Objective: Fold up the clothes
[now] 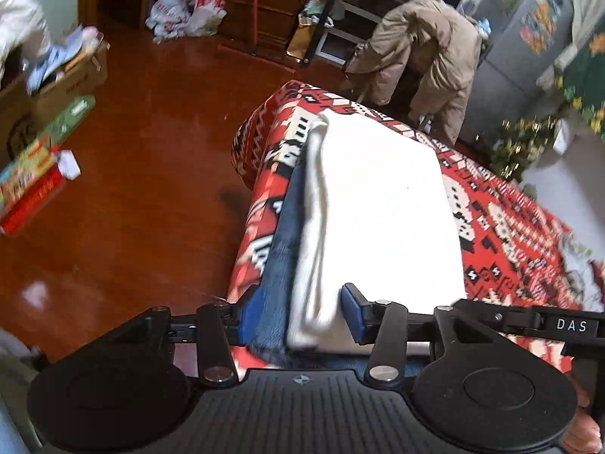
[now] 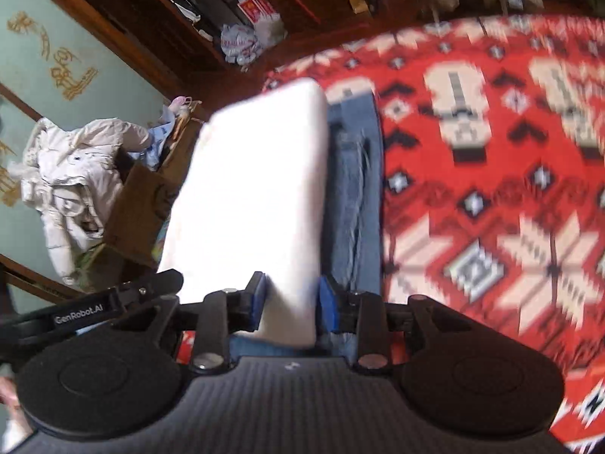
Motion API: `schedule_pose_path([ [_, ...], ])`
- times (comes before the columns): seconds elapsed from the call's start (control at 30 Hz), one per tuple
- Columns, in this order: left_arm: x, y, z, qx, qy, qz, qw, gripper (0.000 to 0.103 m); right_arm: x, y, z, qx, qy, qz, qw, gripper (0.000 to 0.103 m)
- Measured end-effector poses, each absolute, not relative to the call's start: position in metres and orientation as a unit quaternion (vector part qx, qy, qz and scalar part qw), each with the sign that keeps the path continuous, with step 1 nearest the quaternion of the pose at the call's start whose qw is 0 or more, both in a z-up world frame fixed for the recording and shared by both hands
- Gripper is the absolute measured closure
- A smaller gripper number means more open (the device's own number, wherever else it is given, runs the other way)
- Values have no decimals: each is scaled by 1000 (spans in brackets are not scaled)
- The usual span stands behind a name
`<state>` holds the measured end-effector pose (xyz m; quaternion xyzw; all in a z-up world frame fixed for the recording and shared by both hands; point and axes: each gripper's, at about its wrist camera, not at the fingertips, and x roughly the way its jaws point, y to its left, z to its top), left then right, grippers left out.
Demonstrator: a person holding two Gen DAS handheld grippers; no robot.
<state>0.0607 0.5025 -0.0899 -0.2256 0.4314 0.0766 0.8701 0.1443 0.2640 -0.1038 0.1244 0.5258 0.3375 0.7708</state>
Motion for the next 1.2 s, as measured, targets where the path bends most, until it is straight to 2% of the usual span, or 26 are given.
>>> schedule_pose_path([
  [0.1,45,499,-78,-223,427,80,872,62,134,246,-94,125,520,342,773,67],
  [0.33,15,468,-37,-195,419,95,882,61,100,209,-52,110,495,355,786,66],
  [0.47,-1,438,-15,-162,422,115,884,56,75,191,-25,87,479,351,800,46],
  [0.53,-9,425,-6,-151,424,121,885,42,62,182,-12,72,470,348,808,41],
  [0.63,-21,405,3,-131,422,135,887,32,43,173,4,55,459,342,818,30],
  [0.83,-43,378,16,-117,415,159,888,18,2,163,35,13,431,342,835,21],
  [1.03,-56,369,23,-128,411,179,885,16,-34,166,56,-41,386,330,861,1],
  [1.2,-65,363,24,-133,404,200,883,16,-46,166,68,-49,384,325,863,1],
])
